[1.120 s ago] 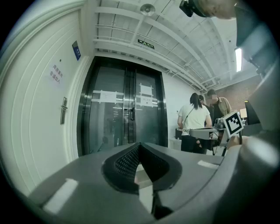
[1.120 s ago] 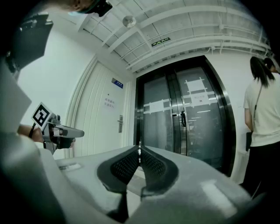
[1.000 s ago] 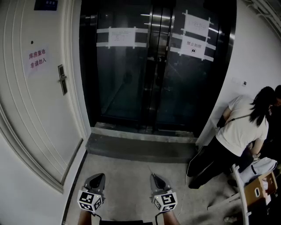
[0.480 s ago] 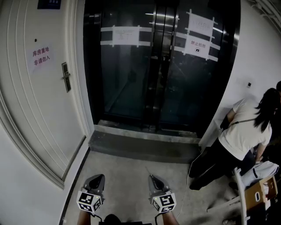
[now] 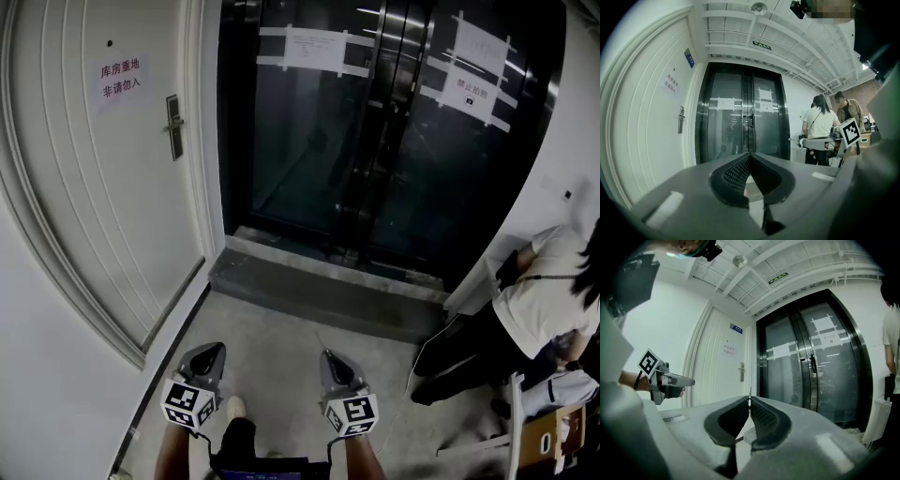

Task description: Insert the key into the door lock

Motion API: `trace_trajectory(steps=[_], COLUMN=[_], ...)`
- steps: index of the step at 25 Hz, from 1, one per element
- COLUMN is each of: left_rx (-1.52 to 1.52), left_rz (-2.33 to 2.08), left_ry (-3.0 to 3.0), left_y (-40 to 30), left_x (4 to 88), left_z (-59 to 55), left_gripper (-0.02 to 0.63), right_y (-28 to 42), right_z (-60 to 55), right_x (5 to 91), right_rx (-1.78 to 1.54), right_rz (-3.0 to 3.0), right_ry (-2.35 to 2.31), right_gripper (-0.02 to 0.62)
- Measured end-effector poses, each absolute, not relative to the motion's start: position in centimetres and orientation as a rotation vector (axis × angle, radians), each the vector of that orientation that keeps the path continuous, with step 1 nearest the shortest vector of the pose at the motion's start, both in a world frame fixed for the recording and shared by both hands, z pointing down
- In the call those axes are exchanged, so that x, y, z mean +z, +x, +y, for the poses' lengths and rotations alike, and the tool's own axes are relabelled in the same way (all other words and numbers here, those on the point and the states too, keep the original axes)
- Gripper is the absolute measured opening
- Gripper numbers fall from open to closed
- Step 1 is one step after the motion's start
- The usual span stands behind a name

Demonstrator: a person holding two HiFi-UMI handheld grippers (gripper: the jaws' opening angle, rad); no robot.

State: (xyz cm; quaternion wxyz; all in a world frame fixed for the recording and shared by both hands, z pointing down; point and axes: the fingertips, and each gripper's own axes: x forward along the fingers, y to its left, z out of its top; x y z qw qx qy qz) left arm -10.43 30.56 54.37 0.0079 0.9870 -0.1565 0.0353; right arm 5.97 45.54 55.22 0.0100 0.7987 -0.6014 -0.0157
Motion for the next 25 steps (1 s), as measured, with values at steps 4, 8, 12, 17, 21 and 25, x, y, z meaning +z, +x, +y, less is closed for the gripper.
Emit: trace_trajectory(steps=[4,8,12,17,21,25], left_rx=[0.111,0.110,0.119,0.161,0.180,0.186], left_rz=[-0.515,-0.534,-0.543,-0.528,-0.547,-0.554], left_ry=[3.080,3.072,3.064,3.033,3.001,2.988], left_y=[-10.4,-9.8,-8.5,-7.5,-7.0,-6.9], left_x=[54.3,54.2,54.1,54.4,55.1,55.3], left_z=[28.0,24.4,21.0,16.2,12.3,8.2], left_gripper=[0.002,0.002,0.002,0.002,0.002,0.002], right_y=[6.7,7.3,8.3,9.2,9.9,10.4], right_z=[42.8,39.0,35.5,30.6,26.9,22.8], right_x=[55.2,54.8,55.2,55.2,55.4,55.2], right_rx=[-0.045,-0.051,-0.023,0.011,0.025,0.026], right_rz=[-1.891,-1.909,-1.917,-1.911,-1.910,-1.904], right_ry=[2.491,2.476,2.459,2.458,2.442,2.429], right_gripper=[0.011,0.011,0.011,0.011,0.011,0.011])
